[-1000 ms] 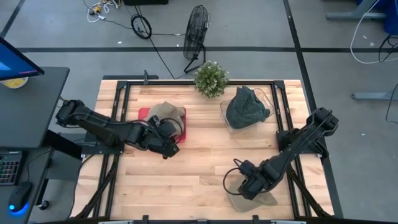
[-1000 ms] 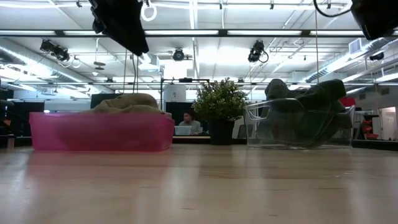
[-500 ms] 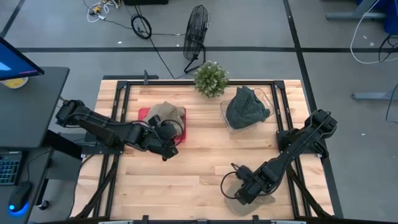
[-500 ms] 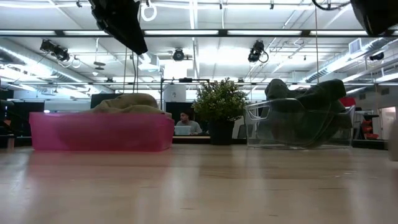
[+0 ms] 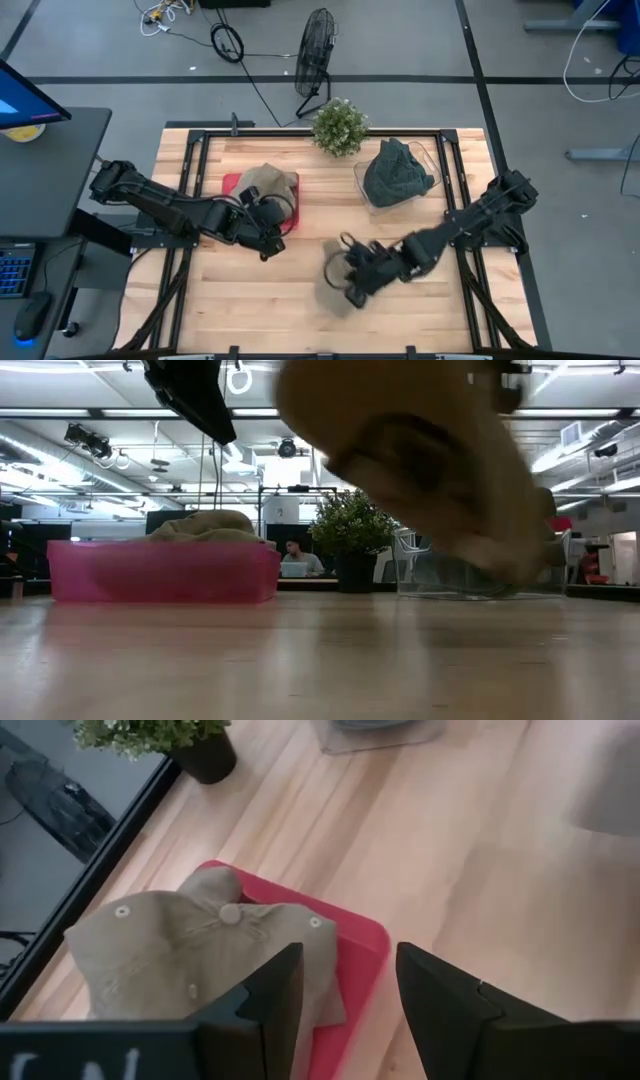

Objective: Pick & Place hat
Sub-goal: Put the brown cap into the red bin

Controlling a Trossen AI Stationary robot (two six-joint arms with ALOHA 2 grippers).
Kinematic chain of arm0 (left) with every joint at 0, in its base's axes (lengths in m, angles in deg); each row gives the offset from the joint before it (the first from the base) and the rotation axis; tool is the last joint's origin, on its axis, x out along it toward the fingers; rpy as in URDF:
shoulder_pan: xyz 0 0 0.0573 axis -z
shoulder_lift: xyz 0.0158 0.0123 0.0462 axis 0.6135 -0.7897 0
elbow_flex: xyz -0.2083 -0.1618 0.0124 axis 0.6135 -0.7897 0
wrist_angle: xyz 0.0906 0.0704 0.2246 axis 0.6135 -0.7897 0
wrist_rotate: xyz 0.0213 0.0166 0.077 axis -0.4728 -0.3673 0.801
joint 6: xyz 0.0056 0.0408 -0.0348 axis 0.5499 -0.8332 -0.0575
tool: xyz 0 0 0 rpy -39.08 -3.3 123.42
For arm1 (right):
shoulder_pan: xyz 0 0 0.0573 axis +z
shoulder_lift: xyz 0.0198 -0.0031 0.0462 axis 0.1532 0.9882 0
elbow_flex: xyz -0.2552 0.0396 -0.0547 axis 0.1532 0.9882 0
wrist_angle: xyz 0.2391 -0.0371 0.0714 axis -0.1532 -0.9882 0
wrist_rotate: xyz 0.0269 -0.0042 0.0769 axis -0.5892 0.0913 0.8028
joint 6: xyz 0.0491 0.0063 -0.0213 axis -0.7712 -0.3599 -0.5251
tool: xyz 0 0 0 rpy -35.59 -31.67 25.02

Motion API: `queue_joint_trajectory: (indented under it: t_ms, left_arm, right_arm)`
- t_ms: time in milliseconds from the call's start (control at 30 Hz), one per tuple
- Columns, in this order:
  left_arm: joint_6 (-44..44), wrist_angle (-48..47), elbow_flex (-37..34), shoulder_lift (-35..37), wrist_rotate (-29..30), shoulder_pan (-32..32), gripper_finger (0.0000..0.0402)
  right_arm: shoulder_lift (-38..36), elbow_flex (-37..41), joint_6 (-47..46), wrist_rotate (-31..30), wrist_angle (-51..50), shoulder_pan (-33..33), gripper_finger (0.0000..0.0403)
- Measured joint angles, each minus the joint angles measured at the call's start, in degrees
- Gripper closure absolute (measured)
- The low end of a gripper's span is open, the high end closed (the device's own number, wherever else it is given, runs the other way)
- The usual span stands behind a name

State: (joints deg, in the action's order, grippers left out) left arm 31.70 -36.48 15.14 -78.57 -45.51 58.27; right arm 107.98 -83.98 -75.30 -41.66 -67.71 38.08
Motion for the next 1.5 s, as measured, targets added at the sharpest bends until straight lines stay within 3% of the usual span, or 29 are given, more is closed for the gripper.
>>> queue_joint_trajectory:
  t_ms: [200, 467, 700, 933, 1167, 1367, 1500]
  left_arm:
    - [-0.3, -2.4, 3.29, 0.0, -0.16, 4.23, 0.025]
    - [-0.35, -13.04, 14.6, 0.0, 2.47, 6.25, 0.0283]
    - [3.91, -26.96, 23.81, 0.02, 10.26, 6.23, 0.0333]
    - [4.6, -29.19, 25.67, 0.02, 10.6, 5.69, 0.0393]
    - [6.19, -30.03, 23.28, -0.02, 10.47, 4.24, 0.0394]
    - [6.98, -31.88, 23.28, 0.0, 10.51, 3.16, 0.0397]
    - [6.98, -32.03, 23.26, 0.0, 10.54, 2.58, 0.0396]
  right_arm:
    - [-0.04, -3.42, 16.06, -2.49, 5.03, -10.34, 0.0395]
    - [0.44, -3.57, 29.57, -2.74, 25.25, -23.52, 0.0394]
    - [5.86, -3.65, 29.45, -2.45, 35.81, -29.39, 0.0394]
    - [14.69, -3.61, 28.06, 0.8, 48.81, -31.28, 0.0394]
    - [20.42, -3.61, 24.6, 5.37, 57.65, -31.2, 0.0394]
    - [20.85, -3.61, 24.6, 13.0, 66.02, -31.52, 0.0394]
    - [20.77, -3.61, 24.07, 13.46, 68.34, -31.49, 0.0394]
